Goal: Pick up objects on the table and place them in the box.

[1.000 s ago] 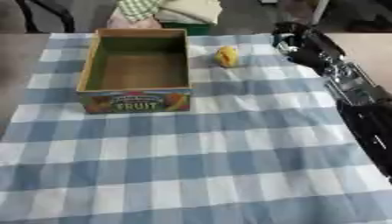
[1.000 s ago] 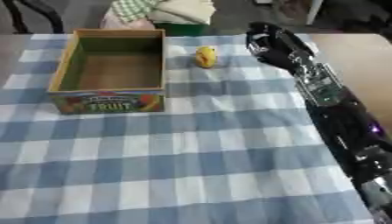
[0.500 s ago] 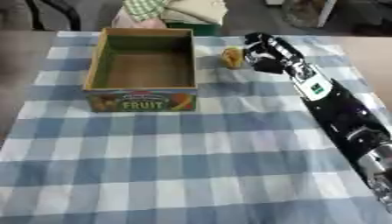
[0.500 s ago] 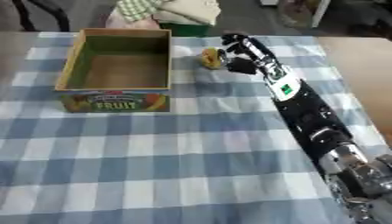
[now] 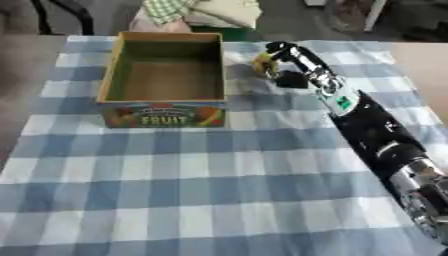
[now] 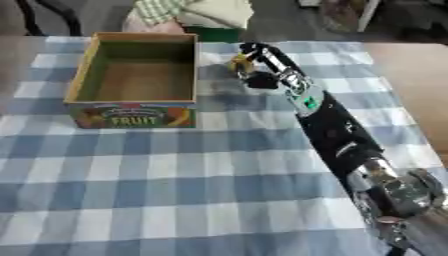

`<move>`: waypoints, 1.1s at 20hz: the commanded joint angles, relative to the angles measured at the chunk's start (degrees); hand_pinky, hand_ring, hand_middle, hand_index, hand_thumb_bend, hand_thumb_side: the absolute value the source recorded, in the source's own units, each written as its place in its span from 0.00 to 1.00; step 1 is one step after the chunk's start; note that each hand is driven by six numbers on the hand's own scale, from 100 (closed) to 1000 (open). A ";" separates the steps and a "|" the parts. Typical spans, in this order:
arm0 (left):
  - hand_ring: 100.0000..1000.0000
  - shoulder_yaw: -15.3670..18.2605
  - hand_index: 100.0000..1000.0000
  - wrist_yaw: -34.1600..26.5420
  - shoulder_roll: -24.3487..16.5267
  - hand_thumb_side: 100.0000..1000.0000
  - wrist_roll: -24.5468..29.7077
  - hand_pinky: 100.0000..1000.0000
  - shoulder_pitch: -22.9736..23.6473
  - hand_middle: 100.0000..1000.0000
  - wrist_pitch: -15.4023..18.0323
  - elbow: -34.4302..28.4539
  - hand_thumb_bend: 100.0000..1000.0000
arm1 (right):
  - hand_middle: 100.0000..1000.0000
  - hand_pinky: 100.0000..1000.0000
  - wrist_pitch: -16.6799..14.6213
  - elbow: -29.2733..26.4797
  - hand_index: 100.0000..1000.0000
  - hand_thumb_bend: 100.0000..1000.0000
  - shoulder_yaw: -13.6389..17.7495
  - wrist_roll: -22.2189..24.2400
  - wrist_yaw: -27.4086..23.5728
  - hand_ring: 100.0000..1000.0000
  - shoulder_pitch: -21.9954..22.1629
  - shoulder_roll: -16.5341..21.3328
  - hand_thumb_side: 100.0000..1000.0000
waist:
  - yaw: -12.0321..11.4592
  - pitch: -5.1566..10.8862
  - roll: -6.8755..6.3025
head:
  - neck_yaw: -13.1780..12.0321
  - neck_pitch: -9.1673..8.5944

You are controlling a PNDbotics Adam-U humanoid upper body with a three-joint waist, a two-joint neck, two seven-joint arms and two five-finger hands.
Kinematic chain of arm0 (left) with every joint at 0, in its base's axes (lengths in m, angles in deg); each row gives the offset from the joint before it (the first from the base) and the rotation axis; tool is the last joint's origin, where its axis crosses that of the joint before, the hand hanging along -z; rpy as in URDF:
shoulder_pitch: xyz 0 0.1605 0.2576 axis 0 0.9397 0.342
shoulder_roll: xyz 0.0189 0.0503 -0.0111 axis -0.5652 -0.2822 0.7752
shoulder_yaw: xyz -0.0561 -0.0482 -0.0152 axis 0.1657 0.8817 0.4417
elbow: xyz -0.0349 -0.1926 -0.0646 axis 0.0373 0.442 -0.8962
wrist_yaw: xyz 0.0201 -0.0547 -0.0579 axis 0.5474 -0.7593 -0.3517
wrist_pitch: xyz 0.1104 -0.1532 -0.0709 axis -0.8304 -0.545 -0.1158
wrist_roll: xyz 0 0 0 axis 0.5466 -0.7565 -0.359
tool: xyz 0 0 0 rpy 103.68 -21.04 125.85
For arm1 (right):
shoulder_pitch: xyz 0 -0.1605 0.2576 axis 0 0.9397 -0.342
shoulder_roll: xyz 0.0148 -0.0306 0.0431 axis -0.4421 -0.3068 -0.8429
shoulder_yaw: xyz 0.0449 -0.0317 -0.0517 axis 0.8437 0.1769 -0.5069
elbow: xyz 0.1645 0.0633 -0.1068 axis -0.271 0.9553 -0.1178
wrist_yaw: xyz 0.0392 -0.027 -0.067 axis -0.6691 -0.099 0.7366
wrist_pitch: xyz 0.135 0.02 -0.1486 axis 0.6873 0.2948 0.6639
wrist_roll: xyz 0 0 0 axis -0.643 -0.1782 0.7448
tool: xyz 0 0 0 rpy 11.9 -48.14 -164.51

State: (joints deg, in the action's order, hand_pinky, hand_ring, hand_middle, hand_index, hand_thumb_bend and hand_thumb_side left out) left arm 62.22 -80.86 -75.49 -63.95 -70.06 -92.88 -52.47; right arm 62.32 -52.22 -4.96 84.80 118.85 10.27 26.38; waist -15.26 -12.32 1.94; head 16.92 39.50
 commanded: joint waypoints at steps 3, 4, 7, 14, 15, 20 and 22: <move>0.57 -0.03 0.56 -0.01 -0.61 0.39 0.22 0.70 -0.62 0.47 0.04 -0.63 0.44 | 0.83 0.91 0.47 -0.82 0.91 0.05 0.52 -5.67 8.14 0.86 -1.67 1.07 0.22 | -0.30 0.85 -0.06 | 0.37 -0.83; 0.57 -0.04 0.56 0.01 -0.63 0.39 0.22 0.70 -0.60 0.47 0.03 -0.61 0.44 | 0.83 0.92 0.63 -0.61 0.91 0.06 0.60 -6.17 9.03 0.86 -1.75 1.08 0.22 | -0.41 0.85 -0.05 | 0.40 -0.88; 0.57 -0.10 0.56 0.01 -0.64 0.39 0.29 0.70 -0.59 0.47 0.07 -0.61 0.44 | 0.83 0.92 1.38 0.56 0.91 0.07 0.97 -7.31 11.22 0.87 -1.90 1.15 0.23 | -0.91 0.81 -0.06 | 0.55 -1.04; 0.57 -0.12 0.56 -0.12 -0.68 0.39 0.35 0.70 -0.44 0.47 0.17 -0.56 0.44 | 0.83 0.91 3.71 4.39 0.91 0.06 1.91 -9.75 13.62 0.86 -1.71 1.31 0.25 | -1.94 0.57 -0.25 | 1.00 -1.46; 0.57 -0.13 0.56 -0.13 -0.67 0.39 0.37 0.70 -0.44 0.47 0.18 -0.56 0.44 | 0.83 0.91 3.84 4.68 0.91 0.06 1.95 -9.94 13.69 0.86 -1.66 1.34 0.25 | -1.98 0.55 -0.27 | 1.03 -1.48; 0.57 -0.15 0.56 -0.12 -0.66 0.39 0.43 0.70 -0.39 0.47 0.22 -0.52 0.44 | 0.77 0.89 4.14 5.33 0.89 0.03 1.95 -10.41 13.89 0.82 -1.53 1.35 0.21 | -2.14 0.54 -0.35 | 1.20 -1.58; 0.57 -0.13 0.56 -0.13 -0.66 0.39 0.43 0.70 -0.38 0.47 0.23 -0.52 0.44 | 0.68 0.87 4.25 5.26 0.85 0.00 1.88 -10.44 14.10 0.78 -1.52 1.31 0.14 | -2.18 0.56 -0.36 | 1.29 -1.63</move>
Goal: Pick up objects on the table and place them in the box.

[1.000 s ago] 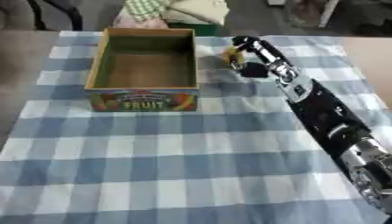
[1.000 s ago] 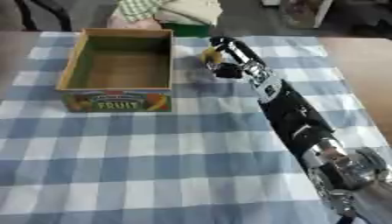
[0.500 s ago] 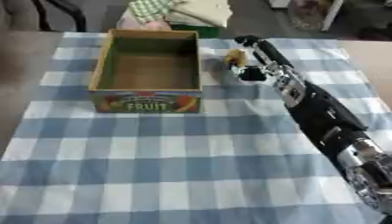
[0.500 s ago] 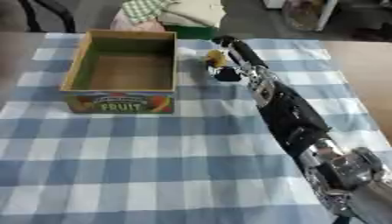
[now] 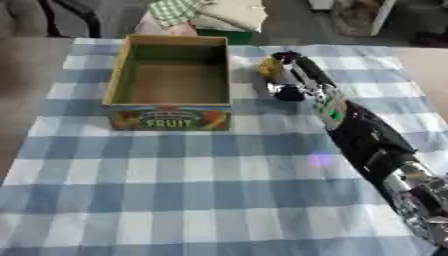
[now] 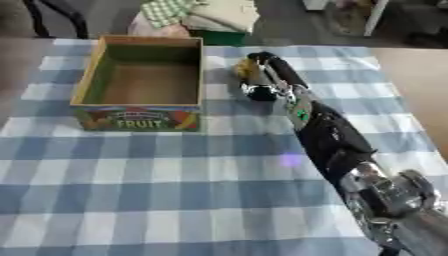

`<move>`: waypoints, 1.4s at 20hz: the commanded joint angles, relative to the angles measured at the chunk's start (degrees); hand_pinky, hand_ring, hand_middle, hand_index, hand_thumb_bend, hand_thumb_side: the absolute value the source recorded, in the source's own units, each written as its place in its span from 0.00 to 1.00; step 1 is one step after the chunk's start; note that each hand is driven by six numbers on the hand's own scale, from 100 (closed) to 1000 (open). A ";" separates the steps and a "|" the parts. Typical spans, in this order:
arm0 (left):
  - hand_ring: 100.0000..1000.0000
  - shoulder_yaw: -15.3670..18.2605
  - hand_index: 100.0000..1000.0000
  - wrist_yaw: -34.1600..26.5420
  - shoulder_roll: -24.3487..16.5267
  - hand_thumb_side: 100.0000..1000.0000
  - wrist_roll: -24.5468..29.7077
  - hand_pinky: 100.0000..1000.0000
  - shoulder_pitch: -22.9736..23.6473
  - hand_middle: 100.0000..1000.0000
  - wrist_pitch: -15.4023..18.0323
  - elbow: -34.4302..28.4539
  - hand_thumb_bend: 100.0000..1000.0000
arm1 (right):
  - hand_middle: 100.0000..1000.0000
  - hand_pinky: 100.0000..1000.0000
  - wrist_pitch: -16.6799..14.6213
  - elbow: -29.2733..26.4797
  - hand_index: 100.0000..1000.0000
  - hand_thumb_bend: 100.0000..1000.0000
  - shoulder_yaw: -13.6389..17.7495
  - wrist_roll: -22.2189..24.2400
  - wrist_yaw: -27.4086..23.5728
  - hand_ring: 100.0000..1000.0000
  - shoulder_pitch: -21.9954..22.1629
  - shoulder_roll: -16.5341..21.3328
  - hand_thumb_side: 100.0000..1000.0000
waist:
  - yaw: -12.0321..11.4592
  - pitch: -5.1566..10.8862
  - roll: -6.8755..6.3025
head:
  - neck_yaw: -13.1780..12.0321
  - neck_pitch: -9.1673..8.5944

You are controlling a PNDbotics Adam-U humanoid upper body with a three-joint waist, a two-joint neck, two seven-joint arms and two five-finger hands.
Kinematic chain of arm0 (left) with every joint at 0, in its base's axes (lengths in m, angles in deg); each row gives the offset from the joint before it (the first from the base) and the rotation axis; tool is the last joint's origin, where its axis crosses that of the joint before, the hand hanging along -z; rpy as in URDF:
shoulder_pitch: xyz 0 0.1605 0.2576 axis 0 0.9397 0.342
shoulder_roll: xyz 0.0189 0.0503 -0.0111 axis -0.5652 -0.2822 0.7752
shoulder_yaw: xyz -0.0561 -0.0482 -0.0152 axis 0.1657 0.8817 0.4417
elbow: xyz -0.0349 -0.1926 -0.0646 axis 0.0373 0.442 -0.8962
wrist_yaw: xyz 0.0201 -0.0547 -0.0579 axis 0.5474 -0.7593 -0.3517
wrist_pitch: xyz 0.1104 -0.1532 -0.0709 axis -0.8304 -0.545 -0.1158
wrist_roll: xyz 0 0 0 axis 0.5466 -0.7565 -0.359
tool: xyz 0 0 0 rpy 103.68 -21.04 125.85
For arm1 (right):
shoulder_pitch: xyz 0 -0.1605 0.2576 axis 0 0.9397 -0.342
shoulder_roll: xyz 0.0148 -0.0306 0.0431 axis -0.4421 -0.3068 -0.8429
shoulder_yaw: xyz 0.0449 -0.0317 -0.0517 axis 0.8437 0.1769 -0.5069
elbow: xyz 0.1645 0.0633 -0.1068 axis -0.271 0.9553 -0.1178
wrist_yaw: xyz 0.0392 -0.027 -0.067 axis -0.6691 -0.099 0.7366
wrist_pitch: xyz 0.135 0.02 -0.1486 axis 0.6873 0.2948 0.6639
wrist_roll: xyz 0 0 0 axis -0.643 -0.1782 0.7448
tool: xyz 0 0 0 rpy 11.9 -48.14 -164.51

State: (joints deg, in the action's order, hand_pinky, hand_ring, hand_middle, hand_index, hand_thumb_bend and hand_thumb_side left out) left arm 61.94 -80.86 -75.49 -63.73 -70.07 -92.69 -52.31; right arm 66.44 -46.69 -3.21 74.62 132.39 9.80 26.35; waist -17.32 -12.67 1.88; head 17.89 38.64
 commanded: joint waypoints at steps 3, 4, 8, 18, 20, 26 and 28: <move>0.57 0.14 0.56 -0.14 -0.63 0.39 0.23 0.70 -0.36 0.47 0.03 -0.67 0.44 | 0.53 0.84 0.66 -0.63 0.76 0.00 0.08 -0.79 1.17 0.73 -1.02 1.28 0.00 | -0.15 0.95 -0.28 | 0.38 -0.87; 0.57 0.16 0.56 -0.14 -0.63 0.39 0.23 0.70 -0.35 0.47 0.03 -0.67 0.44 | 0.44 0.81 0.87 -0.79 0.67 0.00 0.13 -1.12 1.28 0.69 -1.02 1.28 0.00 | -0.14 0.95 -0.26 | 0.38 -0.89; 0.57 0.23 0.56 -0.15 -0.62 0.39 0.19 0.70 -0.35 0.47 0.02 -0.69 0.44 | 0.16 0.72 1.94 -1.55 0.37 0.00 0.39 -3.96 1.03 0.53 -1.01 1.41 0.00 | -0.08 0.91 -0.14 | 0.35 -0.95; 0.57 0.50 0.56 -0.10 -0.70 0.39 0.03 0.70 -0.52 0.47 -0.07 -0.85 0.43 | 0.00 0.62 1.82 -7.37 0.16 0.00 -0.65 -7.63 -4.61 0.39 -1.44 2.38 0.00 | 0.63 1.01 0.21 | 0.22 -1.36; 0.57 0.53 0.56 -0.07 -0.79 0.39 0.01 0.71 -0.49 0.47 -0.08 -0.85 0.43 | 0.00 0.62 1.62 -9.87 0.15 0.00 -1.06 -6.61 -6.34 0.39 -1.82 2.59 0.00 | 0.71 1.19 0.25 | 0.18 -1.35; 0.57 0.57 0.56 -0.09 -0.99 0.39 -0.01 0.71 -0.32 0.47 -0.07 -0.83 0.43 | 0.00 0.63 1.54 -16.03 0.15 0.00 -2.51 -2.93 -10.89 0.39 -3.72 2.08 0.00 | 0.58 1.91 0.36 | 0.24 -1.47; 0.57 0.49 0.56 -0.08 -1.03 0.39 0.08 0.71 -0.30 0.47 -0.07 -0.79 0.43 | 0.00 0.63 1.33 -17.76 0.15 0.00 -3.19 -1.69 -11.93 0.40 -4.62 1.47 0.00 | 0.49 2.15 0.39 | 0.33 -1.49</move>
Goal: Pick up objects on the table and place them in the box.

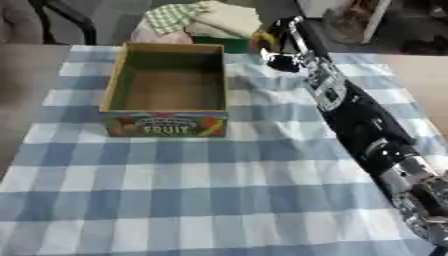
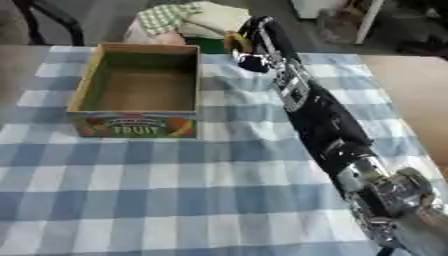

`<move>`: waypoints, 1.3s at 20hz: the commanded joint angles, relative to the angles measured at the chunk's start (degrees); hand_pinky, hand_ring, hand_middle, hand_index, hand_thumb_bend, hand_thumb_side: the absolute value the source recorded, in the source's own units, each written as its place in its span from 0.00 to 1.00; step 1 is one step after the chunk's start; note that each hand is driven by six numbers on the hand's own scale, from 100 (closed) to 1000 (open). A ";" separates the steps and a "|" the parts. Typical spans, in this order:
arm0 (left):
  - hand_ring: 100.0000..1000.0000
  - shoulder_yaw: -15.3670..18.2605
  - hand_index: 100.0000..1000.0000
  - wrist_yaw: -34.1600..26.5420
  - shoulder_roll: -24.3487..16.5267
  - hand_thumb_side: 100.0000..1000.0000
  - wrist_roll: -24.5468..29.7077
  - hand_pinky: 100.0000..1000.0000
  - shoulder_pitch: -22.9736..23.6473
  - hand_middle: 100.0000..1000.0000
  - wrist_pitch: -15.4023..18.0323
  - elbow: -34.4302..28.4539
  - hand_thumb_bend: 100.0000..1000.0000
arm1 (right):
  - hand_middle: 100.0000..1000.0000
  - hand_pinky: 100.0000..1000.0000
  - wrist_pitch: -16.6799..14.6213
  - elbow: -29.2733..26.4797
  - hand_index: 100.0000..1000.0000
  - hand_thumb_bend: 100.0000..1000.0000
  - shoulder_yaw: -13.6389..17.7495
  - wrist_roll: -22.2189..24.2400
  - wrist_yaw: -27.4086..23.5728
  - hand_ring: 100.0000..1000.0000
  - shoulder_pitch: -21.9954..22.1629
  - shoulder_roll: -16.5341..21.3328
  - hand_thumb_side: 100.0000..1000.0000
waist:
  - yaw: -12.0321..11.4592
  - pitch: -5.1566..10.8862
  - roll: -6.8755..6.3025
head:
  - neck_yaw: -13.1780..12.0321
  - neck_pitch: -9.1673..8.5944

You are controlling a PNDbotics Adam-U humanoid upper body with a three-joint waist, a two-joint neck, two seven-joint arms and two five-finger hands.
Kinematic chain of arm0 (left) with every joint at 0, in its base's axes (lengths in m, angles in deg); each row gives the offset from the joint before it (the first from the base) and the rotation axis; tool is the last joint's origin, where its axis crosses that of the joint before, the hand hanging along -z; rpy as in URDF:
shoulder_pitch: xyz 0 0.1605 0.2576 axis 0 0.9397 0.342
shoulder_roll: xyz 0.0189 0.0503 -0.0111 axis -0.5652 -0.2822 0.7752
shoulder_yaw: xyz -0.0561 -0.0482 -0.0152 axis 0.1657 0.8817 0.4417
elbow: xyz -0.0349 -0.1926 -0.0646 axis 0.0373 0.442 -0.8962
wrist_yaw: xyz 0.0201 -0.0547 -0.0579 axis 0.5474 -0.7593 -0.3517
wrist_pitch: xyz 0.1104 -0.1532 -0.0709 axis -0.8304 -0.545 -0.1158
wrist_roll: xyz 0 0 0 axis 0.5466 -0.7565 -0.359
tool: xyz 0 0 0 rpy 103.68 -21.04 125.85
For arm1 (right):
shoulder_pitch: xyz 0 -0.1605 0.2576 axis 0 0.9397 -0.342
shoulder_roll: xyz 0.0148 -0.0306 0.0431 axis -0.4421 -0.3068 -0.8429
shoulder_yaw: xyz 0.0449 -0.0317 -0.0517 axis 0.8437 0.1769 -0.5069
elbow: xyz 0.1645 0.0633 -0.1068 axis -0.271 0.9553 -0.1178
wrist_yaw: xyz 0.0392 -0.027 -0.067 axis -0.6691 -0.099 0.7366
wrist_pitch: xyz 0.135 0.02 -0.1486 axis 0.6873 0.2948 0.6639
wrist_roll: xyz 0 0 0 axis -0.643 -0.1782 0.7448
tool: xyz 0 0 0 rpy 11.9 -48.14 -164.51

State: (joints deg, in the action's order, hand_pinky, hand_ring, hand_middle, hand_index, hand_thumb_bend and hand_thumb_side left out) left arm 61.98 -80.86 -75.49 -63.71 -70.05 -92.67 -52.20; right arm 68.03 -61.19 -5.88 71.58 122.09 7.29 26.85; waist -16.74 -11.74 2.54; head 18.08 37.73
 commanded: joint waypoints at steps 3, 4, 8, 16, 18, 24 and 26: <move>0.57 0.33 0.56 -0.11 -1.02 0.39 0.19 0.71 -0.36 0.47 -0.07 -0.89 0.43 | 0.00 0.64 -0.57 -4.39 0.16 0.00 -1.56 3.42 -1.75 0.40 -3.33 -0.44 0.00 | -0.32 1.51 -0.27 | 0.42 -0.39; 0.57 0.27 0.56 -0.12 -1.01 0.39 0.25 0.71 -0.37 0.47 -0.07 -0.88 0.43 | 0.00 0.64 -0.71 -4.35 0.16 0.00 -1.82 4.10 -1.40 0.40 -3.64 -0.98 0.00 | -0.40 1.57 -0.28 | 0.52 -0.32; 0.57 0.07 0.56 -0.16 -0.90 0.39 0.50 0.71 -0.46 0.47 -0.06 -0.85 0.43 | 0.01 0.66 -2.19 -2.77 0.18 0.00 -2.90 7.31 1.79 0.43 -4.50 -3.73 0.00 | -0.93 1.70 -0.29 | 1.05 -0.21; 0.57 -0.34 0.56 -0.25 -0.37 0.39 1.06 0.71 -0.75 0.47 -0.07 -0.83 0.43 | 0.05 0.70 -6.64 1.48 0.23 0.00 -3.75 12.85 10.10 0.47 -4.27 -9.35 0.00 | -2.30 1.52 -0.35 | 2.21 -0.09; 0.57 -0.37 0.56 -0.26 -0.31 0.39 1.12 0.71 -0.79 0.47 -0.07 -0.82 0.43 | 0.06 0.70 -7.01 2.13 0.24 0.00 -3.70 12.93 11.81 0.48 -4.07 -10.11 0.00 | -2.47 1.47 -0.36 | 2.30 -0.09; 0.58 -0.35 0.56 -0.28 -0.25 0.39 1.20 0.71 -0.82 0.47 -0.12 -0.83 0.43 | 0.54 0.80 -8.29 2.71 0.74 0.00 -3.88 13.36 14.28 0.66 -3.73 -10.74 0.03 | -2.42 1.44 -0.19 | 2.25 -0.18; 0.58 -0.32 0.56 -0.27 -0.24 0.39 1.20 0.71 -0.87 0.47 -0.14 -0.86 0.43 | 0.62 0.81 -8.86 2.52 0.79 0.00 -3.91 13.85 14.55 0.69 -3.63 -10.61 0.10 | -2.28 1.44 -0.14 | 2.18 -0.28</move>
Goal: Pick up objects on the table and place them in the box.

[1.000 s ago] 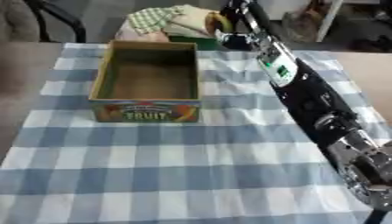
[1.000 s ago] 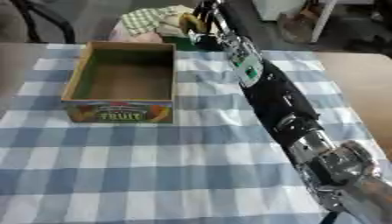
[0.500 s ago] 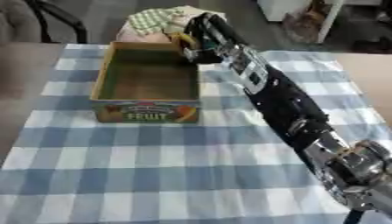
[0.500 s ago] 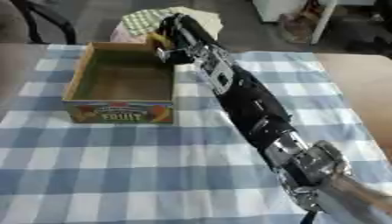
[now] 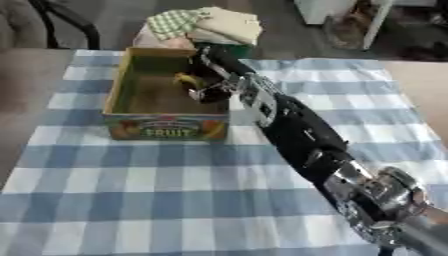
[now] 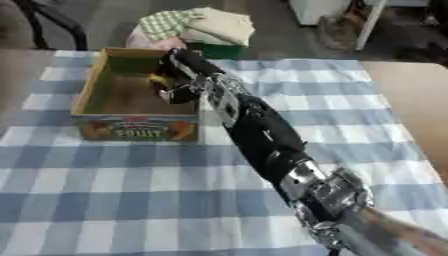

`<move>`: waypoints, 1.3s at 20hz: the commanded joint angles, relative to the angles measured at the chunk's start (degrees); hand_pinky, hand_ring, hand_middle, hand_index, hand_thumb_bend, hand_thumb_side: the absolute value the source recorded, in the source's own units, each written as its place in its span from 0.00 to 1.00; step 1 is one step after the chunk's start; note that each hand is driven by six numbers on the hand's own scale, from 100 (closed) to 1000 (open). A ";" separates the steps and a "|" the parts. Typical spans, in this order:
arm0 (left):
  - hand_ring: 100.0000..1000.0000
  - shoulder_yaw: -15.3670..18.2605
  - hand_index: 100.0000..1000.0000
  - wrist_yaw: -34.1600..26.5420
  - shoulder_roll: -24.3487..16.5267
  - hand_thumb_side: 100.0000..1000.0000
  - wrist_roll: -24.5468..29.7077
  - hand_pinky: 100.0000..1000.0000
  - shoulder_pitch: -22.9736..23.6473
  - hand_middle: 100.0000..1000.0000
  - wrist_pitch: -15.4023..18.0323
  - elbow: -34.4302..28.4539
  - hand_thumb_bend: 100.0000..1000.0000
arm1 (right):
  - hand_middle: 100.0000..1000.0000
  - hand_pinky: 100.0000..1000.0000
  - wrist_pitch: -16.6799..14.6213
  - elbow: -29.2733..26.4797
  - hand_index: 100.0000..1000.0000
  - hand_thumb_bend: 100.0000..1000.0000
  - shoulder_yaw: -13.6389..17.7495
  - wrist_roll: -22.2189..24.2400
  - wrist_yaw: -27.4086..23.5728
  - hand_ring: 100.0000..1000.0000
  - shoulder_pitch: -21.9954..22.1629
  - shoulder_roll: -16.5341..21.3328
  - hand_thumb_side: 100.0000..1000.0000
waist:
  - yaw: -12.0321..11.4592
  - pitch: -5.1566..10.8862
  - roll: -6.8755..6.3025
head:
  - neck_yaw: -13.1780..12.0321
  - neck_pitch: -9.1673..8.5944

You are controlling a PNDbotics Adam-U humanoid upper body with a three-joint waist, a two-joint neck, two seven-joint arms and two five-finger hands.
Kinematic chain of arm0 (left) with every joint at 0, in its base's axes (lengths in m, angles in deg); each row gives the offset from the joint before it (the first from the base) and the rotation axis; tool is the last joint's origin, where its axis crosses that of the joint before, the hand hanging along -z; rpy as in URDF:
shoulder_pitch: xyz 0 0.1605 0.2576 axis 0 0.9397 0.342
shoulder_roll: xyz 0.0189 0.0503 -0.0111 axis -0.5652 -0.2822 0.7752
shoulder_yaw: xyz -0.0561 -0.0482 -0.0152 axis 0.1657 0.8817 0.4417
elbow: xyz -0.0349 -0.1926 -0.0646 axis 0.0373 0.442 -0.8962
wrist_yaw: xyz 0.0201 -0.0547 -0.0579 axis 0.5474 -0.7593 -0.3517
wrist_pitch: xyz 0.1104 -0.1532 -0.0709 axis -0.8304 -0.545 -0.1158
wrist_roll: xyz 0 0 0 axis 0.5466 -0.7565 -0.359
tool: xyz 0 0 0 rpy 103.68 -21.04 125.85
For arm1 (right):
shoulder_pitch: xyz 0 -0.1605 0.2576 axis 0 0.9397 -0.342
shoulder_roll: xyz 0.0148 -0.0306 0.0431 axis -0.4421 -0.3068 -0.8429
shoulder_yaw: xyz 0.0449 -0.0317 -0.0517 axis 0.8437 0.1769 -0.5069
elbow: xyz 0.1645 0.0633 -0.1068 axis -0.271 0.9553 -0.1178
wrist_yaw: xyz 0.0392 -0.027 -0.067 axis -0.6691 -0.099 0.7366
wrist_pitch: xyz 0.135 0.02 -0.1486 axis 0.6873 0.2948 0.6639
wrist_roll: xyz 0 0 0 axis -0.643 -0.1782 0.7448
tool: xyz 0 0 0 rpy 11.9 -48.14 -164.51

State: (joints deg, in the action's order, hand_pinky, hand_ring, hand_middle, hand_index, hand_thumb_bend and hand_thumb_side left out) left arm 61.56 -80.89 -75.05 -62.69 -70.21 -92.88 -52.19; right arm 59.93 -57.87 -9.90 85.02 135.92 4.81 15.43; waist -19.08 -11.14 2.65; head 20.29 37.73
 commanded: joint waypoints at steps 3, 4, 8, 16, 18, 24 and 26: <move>0.58 0.14 0.56 -0.22 -0.70 0.39 0.17 0.71 -0.70 0.47 0.04 -0.88 0.44 | 0.77 0.84 -1.73 -1.27 0.88 0.03 0.05 1.09 0.48 0.75 -1.04 1.07 0.27 | 0.30 0.83 -0.24 | -0.13 -0.39; 0.58 0.15 0.56 -0.19 -0.71 0.39 0.19 0.71 -0.68 0.47 0.02 -0.88 0.44 | 0.78 0.84 -1.97 -1.58 0.89 0.03 0.02 1.19 0.21 0.76 -1.01 1.20 0.28 | 0.38 0.82 -0.25 | -0.16 -0.39; 0.58 0.33 0.56 -0.11 -0.77 0.39 0.10 0.71 -0.63 0.47 0.01 -0.92 0.44 | 0.80 0.85 -2.59 -3.64 0.89 0.01 -0.27 1.58 -1.88 0.76 -0.96 2.17 0.26 | 0.88 0.77 -0.32 | -0.40 -0.51; 0.58 1.17 0.56 -0.05 -0.88 0.39 -0.68 0.71 -0.40 0.47 -0.05 -1.08 0.44 | 0.71 0.78 -2.03 -12.37 0.87 0.00 -1.67 5.12 -19.21 0.69 1.48 7.89 0.22 | 3.38 0.37 -0.21 | -2.67 -1.18; 0.58 1.43 0.56 -0.04 -0.97 0.39 -0.95 0.71 -0.26 0.47 -0.07 -1.12 0.44 | 0.70 0.76 -0.99 -16.01 0.86 0.00 -1.68 6.67 -26.01 0.67 3.39 10.60 0.22 | 4.12 0.23 -0.22 | -3.24 -1.34; 0.58 1.93 0.56 0.01 -1.04 0.39 -1.47 0.71 0.02 0.47 -0.12 -1.17 0.44 | 0.64 0.71 5.26 -25.70 0.83 0.00 0.47 7.83 -43.93 0.61 11.93 18.56 0.34 | 6.63 -0.16 -0.37 | -4.63 -1.65; 0.58 2.08 0.56 0.04 -1.06 0.39 -1.58 0.71 0.13 0.47 -0.14 -1.17 0.44 | 0.63 0.71 7.01 -28.22 0.83 0.00 1.56 7.39 -47.61 0.60 15.38 20.39 0.37 | 7.60 -0.27 -0.46 | -4.97 -1.82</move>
State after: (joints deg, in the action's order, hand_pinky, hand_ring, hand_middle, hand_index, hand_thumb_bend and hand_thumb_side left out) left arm 63.02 -80.88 -75.05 -63.98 -69.72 -93.09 -52.23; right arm 65.83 -83.44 -9.47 92.59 91.22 20.81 32.73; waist -11.30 -12.19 2.52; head 15.67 36.62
